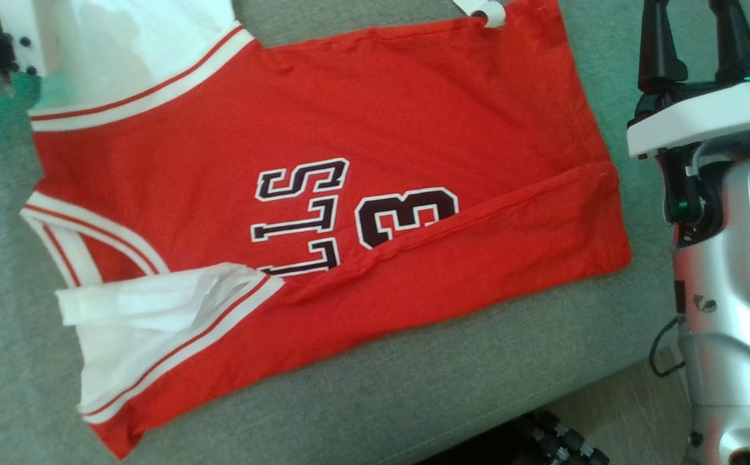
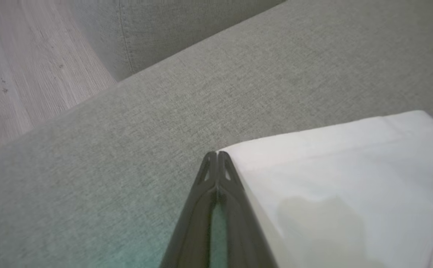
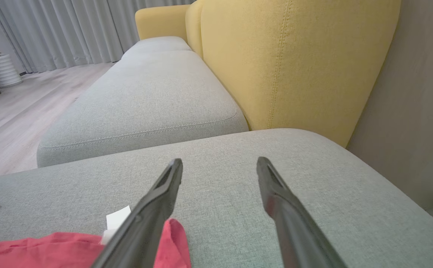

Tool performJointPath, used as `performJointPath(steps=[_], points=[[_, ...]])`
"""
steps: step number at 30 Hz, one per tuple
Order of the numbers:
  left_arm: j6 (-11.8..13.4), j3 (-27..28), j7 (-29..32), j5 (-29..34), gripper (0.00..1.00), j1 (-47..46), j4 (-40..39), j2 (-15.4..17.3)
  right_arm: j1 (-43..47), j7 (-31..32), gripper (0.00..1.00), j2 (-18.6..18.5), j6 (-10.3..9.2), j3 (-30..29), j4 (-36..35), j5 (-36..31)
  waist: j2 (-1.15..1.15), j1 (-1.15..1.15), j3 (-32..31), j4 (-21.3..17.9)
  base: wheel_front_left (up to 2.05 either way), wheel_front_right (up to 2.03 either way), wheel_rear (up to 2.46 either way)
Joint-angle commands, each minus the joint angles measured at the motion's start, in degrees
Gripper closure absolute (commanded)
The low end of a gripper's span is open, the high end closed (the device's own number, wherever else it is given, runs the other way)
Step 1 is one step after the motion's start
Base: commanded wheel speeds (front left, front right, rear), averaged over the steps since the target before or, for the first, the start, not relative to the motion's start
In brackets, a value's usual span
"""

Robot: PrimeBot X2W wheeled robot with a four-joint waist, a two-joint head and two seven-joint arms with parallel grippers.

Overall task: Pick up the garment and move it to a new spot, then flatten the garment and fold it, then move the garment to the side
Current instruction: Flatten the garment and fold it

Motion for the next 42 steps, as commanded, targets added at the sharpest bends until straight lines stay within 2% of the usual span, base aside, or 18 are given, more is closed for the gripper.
performJointPath(steps=[1, 6, 9, 10, 14, 16, 20, 25, 32, 42], points=[[0.11, 0.81, -0.90, -0.16, 1.00, -1.08, -0.79, 1.37, -1.46, -0.32, 0.00, -0.71, 0.39, 0.57, -1.47, -0.29, 0.00, 0.00, -0.62, 0.79, 0.00, 0.00, 0.00], [0.11, -0.09, -5.69, 0.80, 1.00, -1.12, -3.25, 0.74, -2.39, 0.93, 0.00, -1.80, 0.39, 0.75, -0.77, 0.32, 0.00, 0.00, -2.16, 2.91, 0.00, 0.00, 0.00], [0.11, -0.38, -9.63, 0.62, 1.00, -0.90, -5.68, 0.10, -3.48, 2.90, 0.00, -3.76, 0.39, 1.80, 0.40, 0.56, 0.00, 0.00, -3.58, 5.10, 0.00, 0.00, 0.00], [0.11, -0.52, -12.24, 0.50, 1.00, -0.79, -7.20, -0.06, -4.21, 4.58, 0.00, -5.26, 0.39, 2.74, 1.76, 1.31, 0.00, 0.00, -4.56, 6.66, 0.00, 0.00, 0.00], [0.11, -1.19, -15.88, 0.63, 1.00, -0.45, -10.57, 0.05, -5.58, 7.36, 0.00, -9.46, 0.39, 5.06, 5.30, 1.83, 0.00, 0.00, -6.17, 9.95, 0.00, 0.00, 0.00], [0.11, -1.60, -16.28, 0.46, 1.00, 0.00, -12.14, 0.32, -6.02, 9.08, 0.00, -11.51, 0.39, 7.75, 7.22, 3.68, 0.00, 0.00, -6.80, 11.42, 0.00, 0.00, 0.00], [0.11, -2.08, -17.44, -0.29, 1.00, 0.91, -15.90, 0.14, -6.23, 11.89, 0.00, -19.07, 0.39, 15.11, 11.47, 5.56, 0.00, 0.00, -7.63, 14.21, 0.00, 0.00, 0.00], [0.11, -2.72, -18.36, 0.39, 1.00, 1.67, -20.74, 0.02, -7.28, 14.46, 0.00, -24.76, 0.39, 20.75, 16.17, 10.18, 0.00, 0.00, -7.80, 16.53, 0.00, 0.00, 0.00], [0.11, -3.17, -18.35, 0.81, 1.00, 2.88, -24.34, 0.06, -9.35, 15.95, 0.00, -28.01, 0.39, 27.13, 20.62, 14.17, 0.00, 0.00, -7.81, 17.64, 0.00, 0.00, 0.00], [0.11, -3.38, -17.74, 0.91, 1.00, 2.54, -24.95, 0.16, -11.89, 17.47, 0.00, -29.65, 0.39, 35.25, 24.01, 18.49, 0.00, 0.00, -6.80, 17.52, 0.00, 0.00, 0.00]])
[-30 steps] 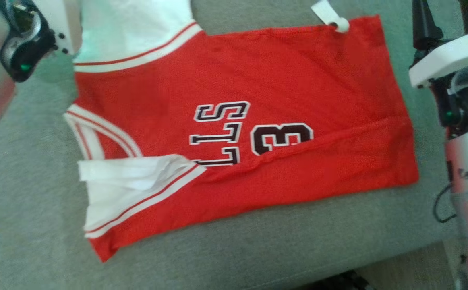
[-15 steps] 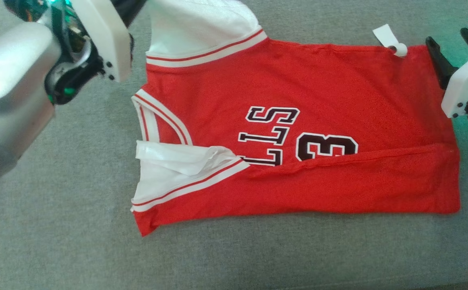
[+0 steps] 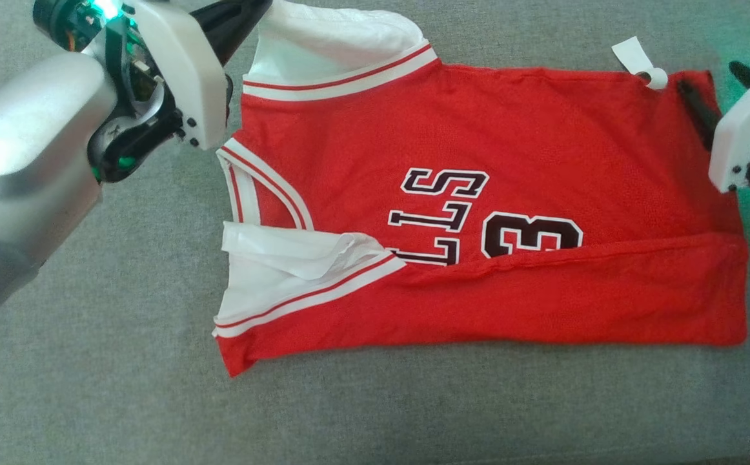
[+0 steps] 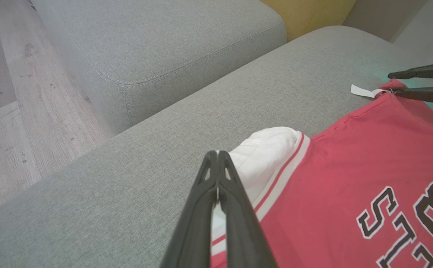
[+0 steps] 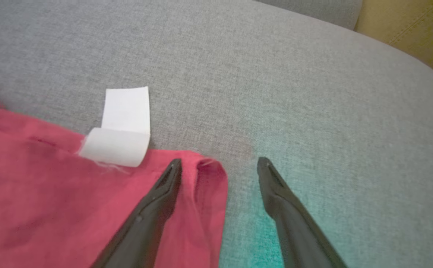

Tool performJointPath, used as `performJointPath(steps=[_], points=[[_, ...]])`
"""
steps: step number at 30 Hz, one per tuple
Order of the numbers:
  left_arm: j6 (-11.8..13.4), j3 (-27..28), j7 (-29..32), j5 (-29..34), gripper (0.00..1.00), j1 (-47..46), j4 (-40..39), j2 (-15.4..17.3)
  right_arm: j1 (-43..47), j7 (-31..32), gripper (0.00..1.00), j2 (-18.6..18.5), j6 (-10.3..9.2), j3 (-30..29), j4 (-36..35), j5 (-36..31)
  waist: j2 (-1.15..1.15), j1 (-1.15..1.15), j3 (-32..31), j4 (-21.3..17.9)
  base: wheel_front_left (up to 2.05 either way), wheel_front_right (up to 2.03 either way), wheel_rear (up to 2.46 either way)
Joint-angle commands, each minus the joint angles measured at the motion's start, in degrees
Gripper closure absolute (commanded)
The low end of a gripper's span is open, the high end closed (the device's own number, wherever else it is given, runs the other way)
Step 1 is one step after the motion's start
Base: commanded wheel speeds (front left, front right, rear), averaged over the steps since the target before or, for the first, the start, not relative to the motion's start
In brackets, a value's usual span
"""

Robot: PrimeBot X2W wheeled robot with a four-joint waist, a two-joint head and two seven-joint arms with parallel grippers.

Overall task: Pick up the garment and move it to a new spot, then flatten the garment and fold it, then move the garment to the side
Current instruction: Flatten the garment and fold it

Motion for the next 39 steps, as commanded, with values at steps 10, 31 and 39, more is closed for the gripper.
performJointPath(steps=[10, 31, 39], points=[[0.10, 2.17, -0.16, 0.64, 1.00, -2.73, -0.41, 1.81, -1.69, 2.10, 1.00, -2.79, 0.39, 6.66, 2.77, 3.79, 0.00, 0.00, 0.89, 0.31, 0.00, 0.00, 0.00], [0.10, 2.95, -7.27, 5.19, 1.00, -5.14, 8.61, 3.05, -9.95, -14.81, 1.00, -0.70, 0.39, 6.61, 8.68, 5.68, 0.00, 0.00, 0.14, -1.19, 0.00, 0.00, 0.00], [0.10, 3.55, -11.69, 5.80, 1.00, -7.21, 12.25, 1.68, -12.35, -18.78, 1.00, 0.66, 0.39, 7.01, 11.32, 5.38, 0.00, 0.00, 0.65, -1.26, 0.00, 0.00, 0.00]])
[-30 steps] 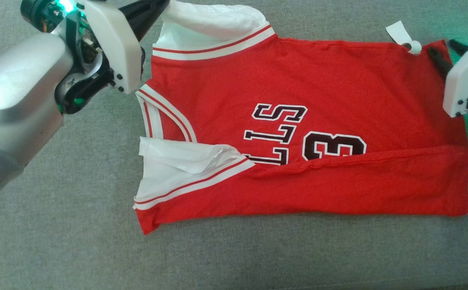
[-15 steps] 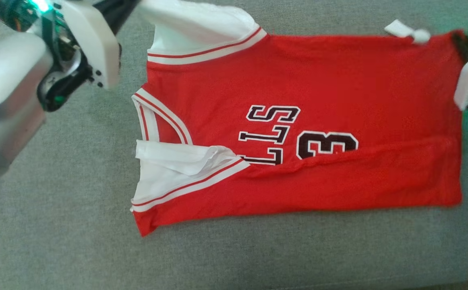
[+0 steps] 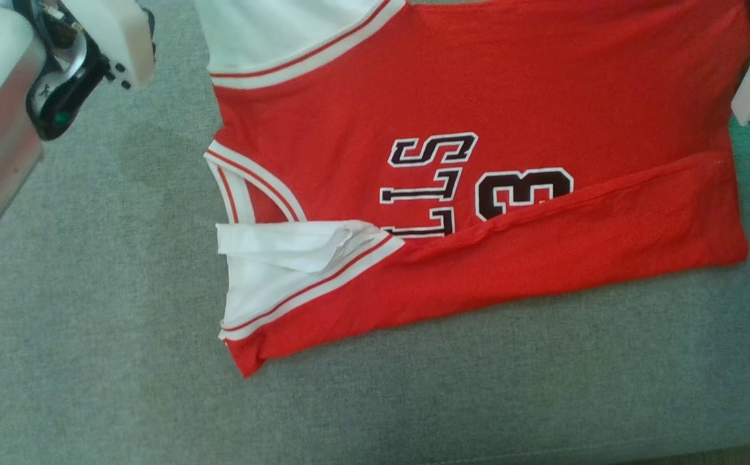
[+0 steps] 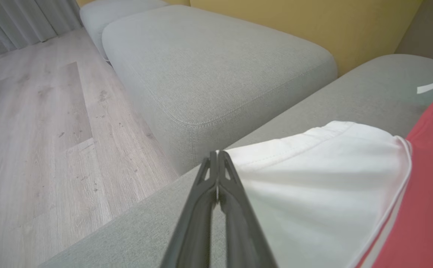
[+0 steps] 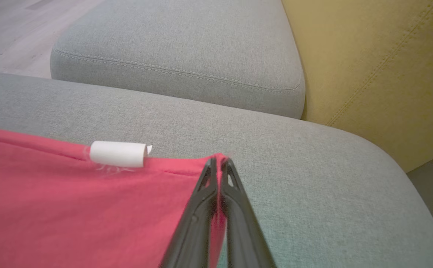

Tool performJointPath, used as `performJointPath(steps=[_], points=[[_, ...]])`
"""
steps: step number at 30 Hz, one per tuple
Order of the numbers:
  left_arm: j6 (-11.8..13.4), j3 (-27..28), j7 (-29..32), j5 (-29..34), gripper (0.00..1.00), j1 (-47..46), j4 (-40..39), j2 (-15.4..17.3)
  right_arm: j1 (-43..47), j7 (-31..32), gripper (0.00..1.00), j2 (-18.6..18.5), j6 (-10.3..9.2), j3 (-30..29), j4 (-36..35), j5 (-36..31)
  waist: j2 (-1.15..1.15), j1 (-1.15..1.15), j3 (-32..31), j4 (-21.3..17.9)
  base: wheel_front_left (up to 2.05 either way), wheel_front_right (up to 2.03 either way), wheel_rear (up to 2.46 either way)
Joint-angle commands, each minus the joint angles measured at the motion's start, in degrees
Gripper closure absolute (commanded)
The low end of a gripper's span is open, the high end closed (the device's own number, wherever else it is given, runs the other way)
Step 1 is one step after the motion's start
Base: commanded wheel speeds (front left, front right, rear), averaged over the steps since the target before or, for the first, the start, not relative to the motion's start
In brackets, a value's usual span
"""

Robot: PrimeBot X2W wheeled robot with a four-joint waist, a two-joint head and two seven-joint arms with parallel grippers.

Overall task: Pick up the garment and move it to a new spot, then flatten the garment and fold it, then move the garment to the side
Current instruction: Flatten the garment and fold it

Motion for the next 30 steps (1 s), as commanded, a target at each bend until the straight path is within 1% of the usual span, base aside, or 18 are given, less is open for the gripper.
performJointPath(steps=[1, 5, 8, 10, 13, 19, 22, 26, 30], points=[[0.11, 2.54, -1.32, 0.51, 1.00, -3.72, 0.42, 1.49, -0.65, -1.56, 1.00, -0.65, 0.37, 0.41, -0.35, -0.30, 0.00, -0.01, -0.03, 0.03, 0.00, 0.00, 0.00], [0.11, 2.22, -2.73, 0.57, 1.00, -3.31, 1.04, 1.17, 0.03, -3.42, 1.00, -0.71, 0.37, 0.93, 0.00, 0.78, 0.00, -0.01, -0.66, 0.24, 0.00, 0.00, 0.00], [0.11, 1.80, -1.39, -1.11, 1.00, -1.33, -1.20, 1.49, 1.72, -3.98, 1.00, -0.40, 0.37, 0.29, -0.27, 4.17, 0.00, -0.01, -1.65, 0.43, 0.00, 0.00, 0.00], [0.11, 1.71, -0.89, -1.96, 1.00, -0.76, -2.32, 1.92, 2.26, -3.87, 1.00, -0.64, 0.37, 0.95, -0.59, 4.35, 0.00, -0.01, -2.00, 0.49, 0.00, 0.00, 0.00], [0.11, 1.39, 0.38, -1.50, 1.00, 0.11, -5.16, 4.20, 3.81, -3.68, 1.00, -1.48, 0.37, 2.54, -1.74, 5.34, 0.00, -0.01, -3.11, 0.63, 0.00, 0.00, 0.00], [0.11, 1.14, 4.99, -4.19, 1.00, 3.46, -11.92, 8.41, 7.46, -2.66, 1.00, -3.06, 0.37, 4.15, -3.55, 9.29, 0.00, -0.01, -6.54, 1.10, 0.00, 0.00, 0.00], [0.11, 1.08, 8.49, -6.93, 1.00, 6.41, -17.21, 11.56, 10.22, -0.86, 1.00, -5.03, 0.37, 6.23, -5.59, 11.24, 0.00, -0.01, -9.09, 1.58, 0.00, 0.00, 0.00], [0.11, 1.03, 13.06, -6.81, 1.00, 10.24, -22.02, 15.58, 13.17, 1.81, 1.00, -7.11, 0.37, 8.71, -7.50, 12.95, 0.00, -0.01, -11.49, 1.36, 0.00, 0.00, 0.00], [0.11, 1.02, 16.81, -9.40, 1.00, 14.58, -28.40, 19.50, 16.55, 5.43, 1.00, -9.54, 0.37, 10.74, -10.26, 16.28, 0.00, -0.01, -13.96, 1.29, 0.00, 0.00, 0.00]])
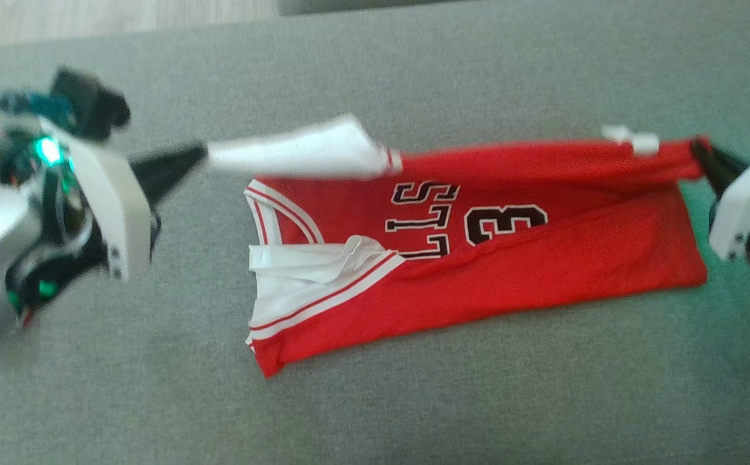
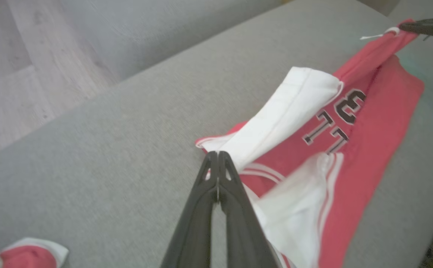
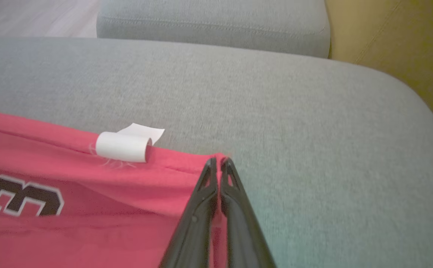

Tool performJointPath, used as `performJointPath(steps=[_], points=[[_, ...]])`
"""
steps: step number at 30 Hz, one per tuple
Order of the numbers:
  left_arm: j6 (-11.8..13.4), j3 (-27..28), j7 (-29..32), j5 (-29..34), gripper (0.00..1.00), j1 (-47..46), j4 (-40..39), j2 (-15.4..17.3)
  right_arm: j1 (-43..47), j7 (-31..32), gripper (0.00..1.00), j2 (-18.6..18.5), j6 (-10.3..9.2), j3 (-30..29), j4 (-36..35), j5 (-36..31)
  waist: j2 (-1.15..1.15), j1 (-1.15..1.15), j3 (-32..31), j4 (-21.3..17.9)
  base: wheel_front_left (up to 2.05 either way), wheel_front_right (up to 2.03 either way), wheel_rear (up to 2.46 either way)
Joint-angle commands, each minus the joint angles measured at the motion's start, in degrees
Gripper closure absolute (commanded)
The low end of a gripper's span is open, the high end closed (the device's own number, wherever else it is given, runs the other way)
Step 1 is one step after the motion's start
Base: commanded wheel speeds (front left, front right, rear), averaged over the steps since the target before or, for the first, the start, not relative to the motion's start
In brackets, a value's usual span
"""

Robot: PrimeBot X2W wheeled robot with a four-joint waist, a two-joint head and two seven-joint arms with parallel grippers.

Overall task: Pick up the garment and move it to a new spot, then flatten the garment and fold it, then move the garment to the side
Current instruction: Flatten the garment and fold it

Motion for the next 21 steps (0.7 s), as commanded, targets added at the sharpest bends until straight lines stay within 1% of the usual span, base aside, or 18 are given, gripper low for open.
performJointPath(steps=[1, 7, 12, 14, 17, 21], points=[[0.11, 2.87, 1.19, -0.99, 1.00, -1.19, -2.07, 3.52, 1.51, 0.74, 1.00, -2.96, 0.37, 0.41, -1.33, 1.08, 0.00, 0.01, -1.49, -0.07, 0.00, 0.00, 0.00], [0.11, 2.86, 9.24, -5.06, 1.00, 5.29, -11.69, 8.36, 5.43, 6.16, 1.00, -6.90, 0.37, 2.48, -6.25, 6.37, 0.00, 0.01, -3.66, -0.02, 0.00, 0.00, 0.00], [0.11, 2.86, 13.10, -8.20, 1.00, 9.08, -16.43, 10.78, 6.92, 9.47, 1.00, -9.02, 0.37, 3.70, -9.25, 8.94, 0.00, 0.01, -3.73, -0.34, 0.00, 0.00, 0.00], [0.42, 2.91, 12.45, -8.26, 1.00, 9.61, -16.95, 11.13, 7.08, 10.89, 1.00, -9.47, 0.37, 4.01, -10.34, 9.92, 0.00, 0.01, -3.32, -0.57, 0.00, 0.00, 0.00], [0.61, 2.90, 11.83, -6.71, 1.00, 10.50, -16.76, 11.01, 7.27, 12.83, 1.00, -10.23, 0.37, 4.62, -11.72, 10.93, 0.00, 0.01, -3.04, -0.87, 0.00, 0.00, 0.00], [0.73, 2.89, 11.12, -5.14, 1.00, 12.02, -15.79, 9.98, 7.38, 14.77, 1.00, -10.72, 0.37, 5.01, -12.64, 12.15, 0.00, 0.01, -2.81, -1.32, 0.00, 0.00, 0.00]])
